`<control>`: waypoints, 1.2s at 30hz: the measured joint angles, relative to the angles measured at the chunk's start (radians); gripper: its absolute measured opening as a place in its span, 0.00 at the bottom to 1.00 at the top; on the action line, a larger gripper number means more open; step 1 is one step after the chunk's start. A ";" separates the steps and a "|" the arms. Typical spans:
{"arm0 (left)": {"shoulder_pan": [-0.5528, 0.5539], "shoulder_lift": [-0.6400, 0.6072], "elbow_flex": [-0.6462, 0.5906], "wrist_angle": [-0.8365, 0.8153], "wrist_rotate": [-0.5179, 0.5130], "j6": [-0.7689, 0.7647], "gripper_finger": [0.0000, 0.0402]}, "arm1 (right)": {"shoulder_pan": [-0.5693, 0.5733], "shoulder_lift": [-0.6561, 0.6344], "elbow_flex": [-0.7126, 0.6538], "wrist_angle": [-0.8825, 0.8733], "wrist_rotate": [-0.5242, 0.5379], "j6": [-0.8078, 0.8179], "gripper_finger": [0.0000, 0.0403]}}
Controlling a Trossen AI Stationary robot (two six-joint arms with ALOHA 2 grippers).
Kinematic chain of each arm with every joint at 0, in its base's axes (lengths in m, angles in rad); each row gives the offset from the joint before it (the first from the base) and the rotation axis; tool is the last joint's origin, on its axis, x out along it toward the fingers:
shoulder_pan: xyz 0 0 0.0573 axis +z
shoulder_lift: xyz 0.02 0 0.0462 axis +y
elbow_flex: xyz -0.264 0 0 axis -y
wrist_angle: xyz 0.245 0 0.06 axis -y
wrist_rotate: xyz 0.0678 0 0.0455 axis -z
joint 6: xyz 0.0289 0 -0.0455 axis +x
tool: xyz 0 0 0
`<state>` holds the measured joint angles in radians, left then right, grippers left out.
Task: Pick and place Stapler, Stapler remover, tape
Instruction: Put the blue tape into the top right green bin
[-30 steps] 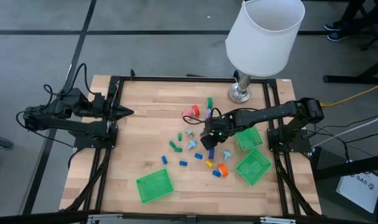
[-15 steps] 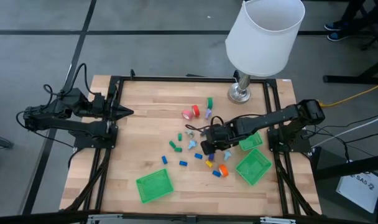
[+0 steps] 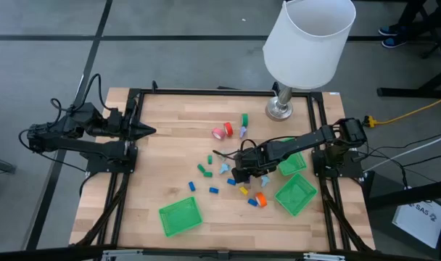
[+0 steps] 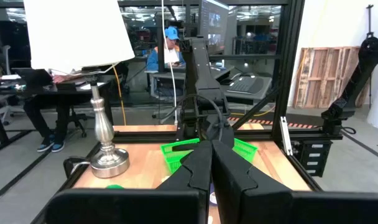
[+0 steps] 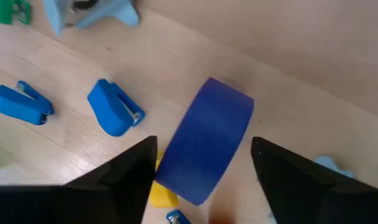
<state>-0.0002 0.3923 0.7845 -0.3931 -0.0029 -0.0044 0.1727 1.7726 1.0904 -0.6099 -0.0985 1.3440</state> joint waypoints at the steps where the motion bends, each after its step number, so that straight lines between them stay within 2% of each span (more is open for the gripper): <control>1: 0.000 0.000 0.000 0.000 0.000 0.000 0.02 | -0.002 -0.002 0.000 0.000 0.005 -0.009 0.61; 10: 0.000 0.000 0.000 0.000 0.000 0.000 0.02 | -0.006 -0.095 0.000 -0.073 0.102 -0.102 0.25; 15: 0.000 0.000 0.000 0.000 0.000 0.000 0.01 | -0.006 -0.162 0.000 -0.163 0.142 -0.178 0.25; 21: 0.000 0.000 0.000 0.000 0.000 0.000 0.02 | -0.009 -0.324 0.000 -0.275 0.205 -0.350 0.25; 27: 0.000 0.000 0.000 0.000 0.000 0.000 0.01 | -0.027 -0.467 0.000 -0.434 0.207 -0.694 0.25; 30: 0.000 0.000 0.000 0.000 0.000 0.000 0.02 | -0.032 -0.517 0.000 -0.512 0.240 -0.885 0.25; 36: 0.000 0.000 0.000 0.000 0.000 0.000 0.01 | -0.058 -0.541 0.000 -0.649 0.302 -1.221 0.28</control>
<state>-0.0005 0.3920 0.7845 -0.3931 -0.0029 -0.0044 0.1147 1.2319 1.0904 -1.2592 0.2033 0.1226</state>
